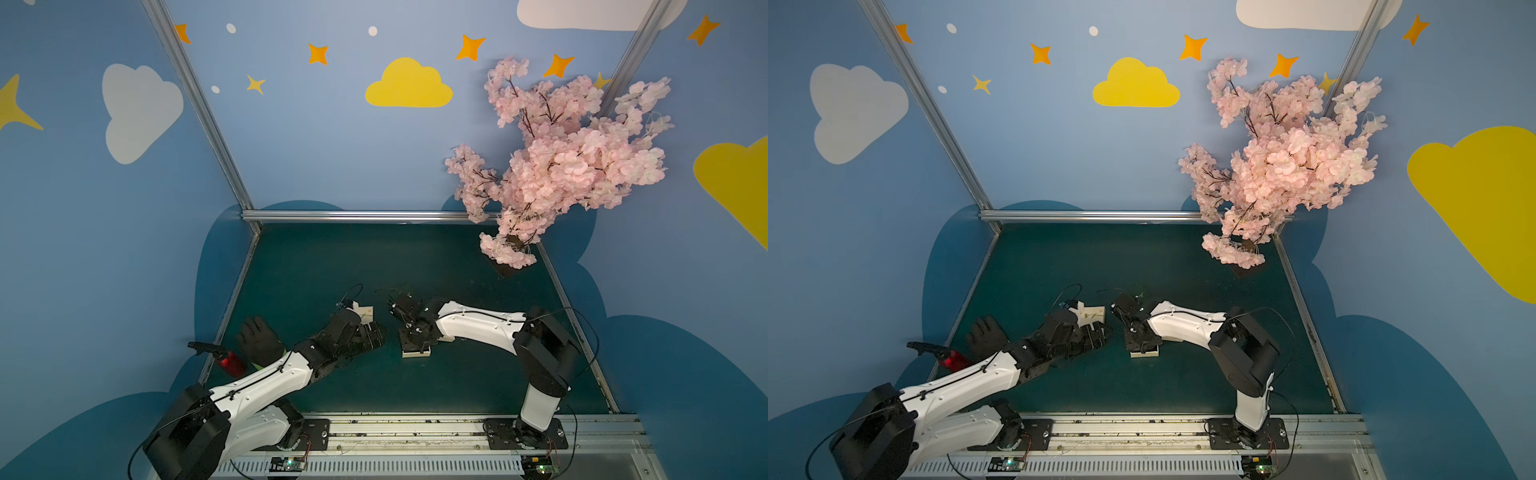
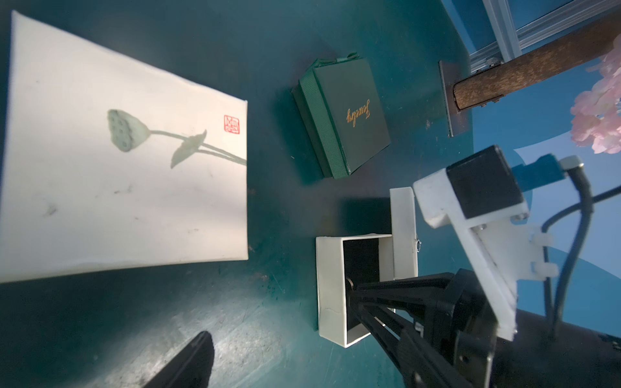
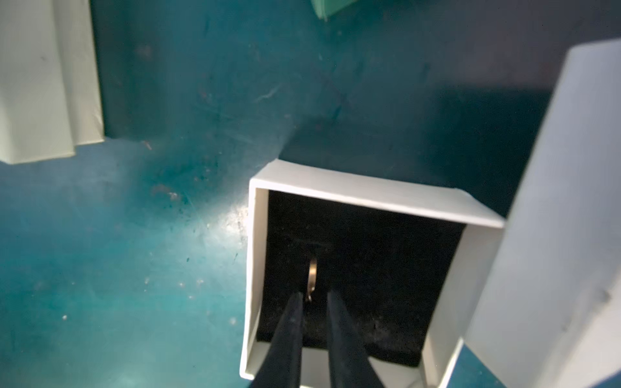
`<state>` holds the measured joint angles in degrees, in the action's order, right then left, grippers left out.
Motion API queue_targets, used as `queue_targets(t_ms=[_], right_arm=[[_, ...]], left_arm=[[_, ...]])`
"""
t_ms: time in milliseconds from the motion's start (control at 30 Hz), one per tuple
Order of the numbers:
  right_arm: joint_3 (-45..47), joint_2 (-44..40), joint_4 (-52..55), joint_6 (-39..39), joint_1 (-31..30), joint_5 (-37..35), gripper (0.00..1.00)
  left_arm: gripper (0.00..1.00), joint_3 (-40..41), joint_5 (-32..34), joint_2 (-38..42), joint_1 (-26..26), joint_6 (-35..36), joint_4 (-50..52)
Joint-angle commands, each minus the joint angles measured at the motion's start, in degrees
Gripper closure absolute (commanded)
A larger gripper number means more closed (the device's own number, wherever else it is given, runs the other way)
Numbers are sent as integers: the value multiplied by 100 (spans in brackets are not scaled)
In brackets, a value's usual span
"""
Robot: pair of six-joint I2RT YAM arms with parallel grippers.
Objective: Take the rings out of the lift-off lid box
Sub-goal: Take out the ring from the jewelry box.
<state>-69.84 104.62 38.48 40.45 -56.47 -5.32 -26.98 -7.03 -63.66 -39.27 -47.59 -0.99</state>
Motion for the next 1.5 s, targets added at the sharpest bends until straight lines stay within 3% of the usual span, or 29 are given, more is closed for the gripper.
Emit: queue_targets(t_ms=[0, 167, 300, 400, 700, 967, 1467], right_arm=[[-234, 168, 227, 53, -22, -83, 84], [-258, 138, 242, 20, -13, -14, 86], [-263, 86, 248, 64, -5, -4, 97], [-280, 13, 247, 96, 9, 36, 100], [-171, -373, 207, 252, 66, 78, 100], [208, -668, -236, 440, 168, 362, 100], [1059, -1053, -1574, 700, 382, 1090, 100]], left_arm=[[13, 45, 21, -15, 33, 40, 61], [13, 52, 140, 126, 33, 57, 157], [13, 46, 149, 152, 45, 57, 152], [13, -6, 114, 139, 47, 40, 212], [13, -9, -25, 54, 36, -47, 75], [14, -125, -397, -502, 16, -275, -484], [28, -807, -910, -1812, -76, -365, -991]])
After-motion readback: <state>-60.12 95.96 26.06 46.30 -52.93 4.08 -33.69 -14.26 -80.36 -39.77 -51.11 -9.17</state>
